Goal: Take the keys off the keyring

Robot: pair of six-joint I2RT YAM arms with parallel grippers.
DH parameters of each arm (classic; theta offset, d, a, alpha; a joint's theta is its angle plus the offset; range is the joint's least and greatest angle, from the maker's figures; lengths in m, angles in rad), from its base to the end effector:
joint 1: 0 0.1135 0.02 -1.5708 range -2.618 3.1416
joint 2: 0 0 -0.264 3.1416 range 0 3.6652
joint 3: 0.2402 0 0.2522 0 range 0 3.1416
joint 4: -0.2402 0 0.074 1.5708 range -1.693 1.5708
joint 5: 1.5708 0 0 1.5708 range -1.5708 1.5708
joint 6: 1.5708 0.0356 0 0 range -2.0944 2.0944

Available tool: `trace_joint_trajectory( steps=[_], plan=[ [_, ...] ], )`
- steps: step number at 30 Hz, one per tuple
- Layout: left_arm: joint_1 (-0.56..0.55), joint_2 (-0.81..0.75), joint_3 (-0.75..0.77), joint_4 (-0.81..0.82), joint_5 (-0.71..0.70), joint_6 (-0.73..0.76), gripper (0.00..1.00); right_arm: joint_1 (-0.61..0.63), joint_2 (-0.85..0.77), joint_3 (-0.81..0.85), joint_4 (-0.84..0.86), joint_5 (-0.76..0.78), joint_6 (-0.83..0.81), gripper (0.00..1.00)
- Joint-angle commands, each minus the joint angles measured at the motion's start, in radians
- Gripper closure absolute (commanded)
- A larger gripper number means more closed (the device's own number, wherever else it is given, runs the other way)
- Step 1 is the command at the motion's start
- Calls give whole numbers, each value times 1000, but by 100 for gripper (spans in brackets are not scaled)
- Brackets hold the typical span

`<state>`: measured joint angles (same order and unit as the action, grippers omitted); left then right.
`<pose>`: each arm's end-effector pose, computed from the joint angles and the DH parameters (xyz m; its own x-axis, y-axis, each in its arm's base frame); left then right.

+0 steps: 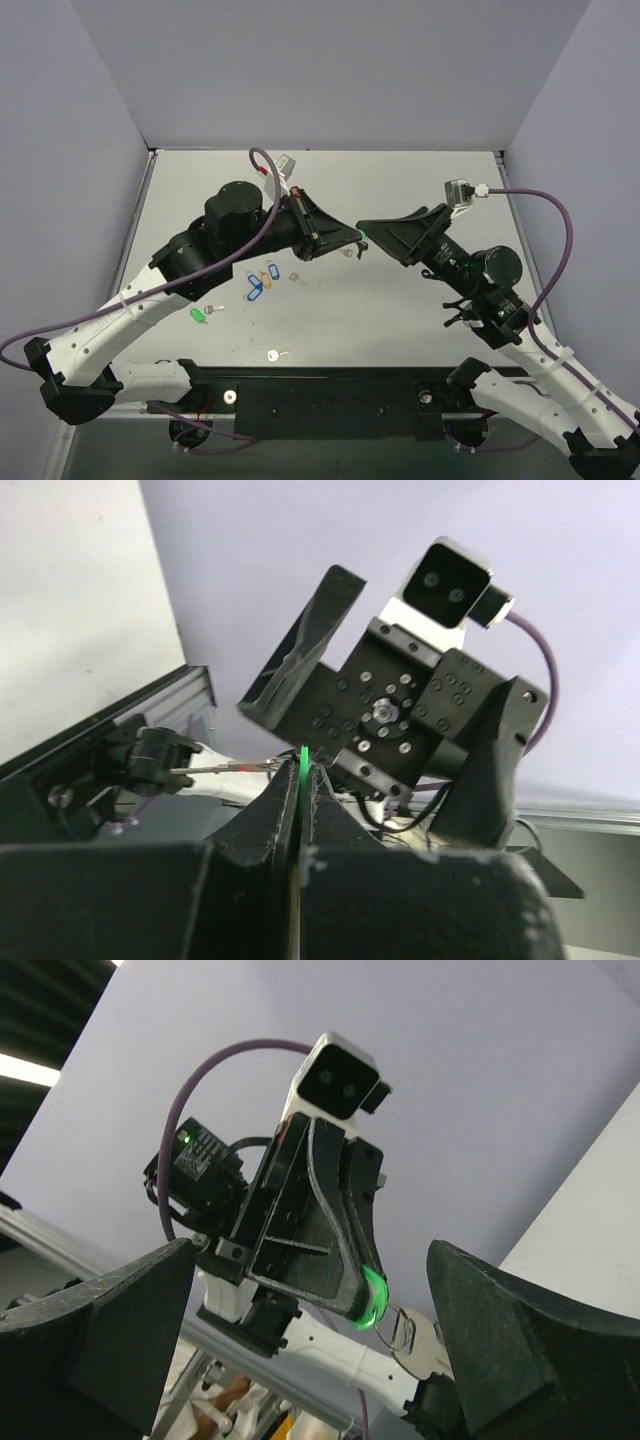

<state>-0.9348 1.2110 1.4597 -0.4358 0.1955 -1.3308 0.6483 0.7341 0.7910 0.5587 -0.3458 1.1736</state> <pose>0.1469 -0.2106 0.4588 -0.9029 -0.3812 -0.1985 0.1072 0.2474 -0.9630 0.1146 0.1019 0.4263 -0.5492 0.6723 -0.4963 -0.7295 -0.0961 0.6772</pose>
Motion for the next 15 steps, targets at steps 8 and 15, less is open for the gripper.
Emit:
trace_joint_trajectory(
  steps=[8, 15],
  plan=[
    [-7, -125, -50, 85, -56, -113, 100, 183, 99, 106, 172, 4, -143, 6],
    [-9, -136, -61, 109, -82, -127, 100, 208, 100, 106, 168, 4, -154, 7]
  ],
)
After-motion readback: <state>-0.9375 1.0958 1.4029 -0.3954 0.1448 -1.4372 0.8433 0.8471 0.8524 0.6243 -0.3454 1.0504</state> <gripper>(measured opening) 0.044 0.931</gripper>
